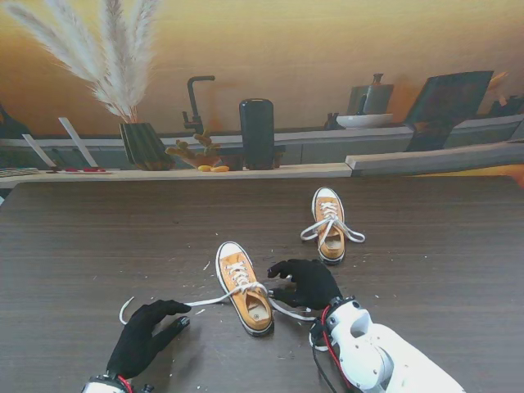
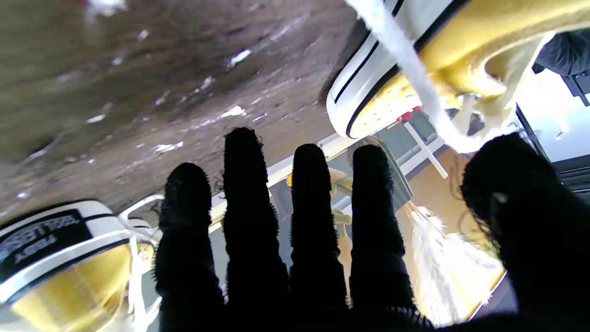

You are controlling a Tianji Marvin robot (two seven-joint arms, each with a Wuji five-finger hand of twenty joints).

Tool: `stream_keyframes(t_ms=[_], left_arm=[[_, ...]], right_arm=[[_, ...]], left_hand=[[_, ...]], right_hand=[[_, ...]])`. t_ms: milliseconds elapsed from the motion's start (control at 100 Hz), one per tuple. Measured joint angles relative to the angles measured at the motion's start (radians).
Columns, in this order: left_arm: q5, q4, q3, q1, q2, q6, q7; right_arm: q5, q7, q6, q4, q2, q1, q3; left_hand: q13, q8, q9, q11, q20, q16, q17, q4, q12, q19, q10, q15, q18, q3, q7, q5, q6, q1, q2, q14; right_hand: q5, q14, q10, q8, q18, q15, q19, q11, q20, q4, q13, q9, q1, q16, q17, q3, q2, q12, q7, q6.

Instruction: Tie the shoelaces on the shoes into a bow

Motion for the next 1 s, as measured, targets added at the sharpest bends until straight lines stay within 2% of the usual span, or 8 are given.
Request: stream_keyframes(t_ms=[280,470,560,680,720,820,890,1000], left_arm=[[0.004,0.006,0.005,-0.003,0.001,-0.001,-0.003],[0.004,0.008,0.009,-0.004,0.001,0.000,-0.003],[0.004,0.009,0.011,-0.004,0.001,0.000,-0.002],[0.003,0.010,0.012,-0.005,0.001,-0.001,-0.002],[0.002,0.010,0.012,-0.005,0.001,-0.001,-0.003],[0.001,0.010,0.012,-0.005,0.001,-0.001,-0.004],[0.001,0.010,0.012,-0.005,0.001,-0.001,-0.004],[0.001,0.011,0.012,-0.005,0.001,-0.001,-0.003]], right_arm=[[0.008,-0.038,-0.001,0.054,-0.016,0.041,-0.061],[0.013,-0.061,0.013,0.071,-0.025,0.050,-0.090],[0.024,-0.071,0.020,0.078,-0.030,0.056,-0.107],[0.025,-0.106,0.019,0.100,-0.039,0.067,-0.130],[0.027,-0.109,0.018,0.104,-0.043,0.068,-0.131],[0.045,-0.128,0.012,0.113,-0.054,0.069,-0.134],[0.044,-0.147,0.009,0.116,-0.058,0.069,-0.137],[0.037,-0.146,0.005,0.105,-0.060,0.059,-0.125]], left_hand=[[0.000,0.000,0.000,0.000,0.009,0.000,0.000,0.000,0.000,-0.010,0.000,-0.006,0.000,0.000,0.000,0.000,0.000,0.000,0.000,0.000],[0.000,0.000,0.000,0.000,0.016,0.000,0.000,0.000,0.000,-0.013,0.000,-0.011,0.000,0.000,0.000,0.000,0.000,0.000,0.000,0.000],[0.000,0.000,0.000,0.000,0.016,0.000,0.000,0.000,0.000,-0.014,0.000,-0.011,0.000,0.000,0.005,0.000,0.000,0.000,0.000,0.000],[0.000,0.000,0.000,0.000,0.017,0.000,0.000,0.000,0.000,-0.015,-0.001,-0.011,0.000,0.000,0.008,0.000,0.000,0.000,0.000,0.000],[0.000,0.000,0.000,0.000,0.018,0.000,0.000,0.000,0.000,-0.015,-0.001,-0.011,0.000,0.000,0.008,0.000,0.000,0.000,0.000,0.000],[0.000,0.000,0.000,0.000,0.020,0.000,0.000,0.000,0.000,-0.015,-0.001,-0.011,0.000,0.000,0.008,0.000,0.000,0.000,0.000,0.000],[0.000,0.000,0.000,0.000,0.024,0.000,0.000,0.000,-0.001,-0.016,-0.001,-0.011,0.000,0.000,0.008,0.000,0.000,0.000,0.000,0.000],[0.000,0.000,0.000,0.000,0.025,0.000,0.000,0.000,-0.001,-0.017,-0.001,-0.011,0.000,0.000,0.008,0.000,0.000,0.000,0.000,0.000]], right_hand=[[0.040,-0.009,0.000,-0.001,-0.001,0.014,0.003,0.002,0.000,0.000,0.000,0.002,0.001,0.000,0.018,0.020,-0.041,0.000,0.048,-0.009],[0.105,-0.010,0.000,-0.001,-0.001,0.023,0.013,0.003,-0.004,0.000,0.000,0.003,0.011,-0.001,0.039,0.082,-0.083,0.000,0.081,-0.012],[0.127,-0.010,0.000,-0.045,-0.001,0.025,0.025,0.015,-0.014,-0.092,0.012,0.026,0.063,-0.003,0.052,0.094,-0.113,0.000,0.143,-0.024],[0.130,-0.013,0.000,-0.155,-0.001,0.026,0.029,0.014,-0.022,-0.151,0.025,0.063,0.107,-0.011,0.066,0.093,-0.131,0.000,0.275,-0.050],[0.130,-0.013,-0.001,-0.185,-0.001,0.026,0.030,0.013,-0.023,-0.151,0.041,0.069,0.125,-0.011,0.074,0.093,-0.134,0.000,0.325,-0.063],[0.206,-0.020,-0.008,-0.190,-0.001,0.034,0.041,0.014,-0.024,-0.160,0.056,0.126,0.160,-0.011,0.092,0.113,-0.138,0.000,0.412,-0.131],[0.255,-0.022,-0.011,-0.190,-0.001,0.037,0.042,0.014,-0.024,-0.161,0.070,0.162,0.171,-0.011,0.097,0.131,-0.148,0.000,0.447,-0.139],[0.267,-0.022,-0.011,-0.190,-0.001,0.037,0.048,0.015,-0.024,-0.161,0.075,0.181,0.172,-0.011,0.101,0.143,-0.134,0.001,0.463,-0.143]])
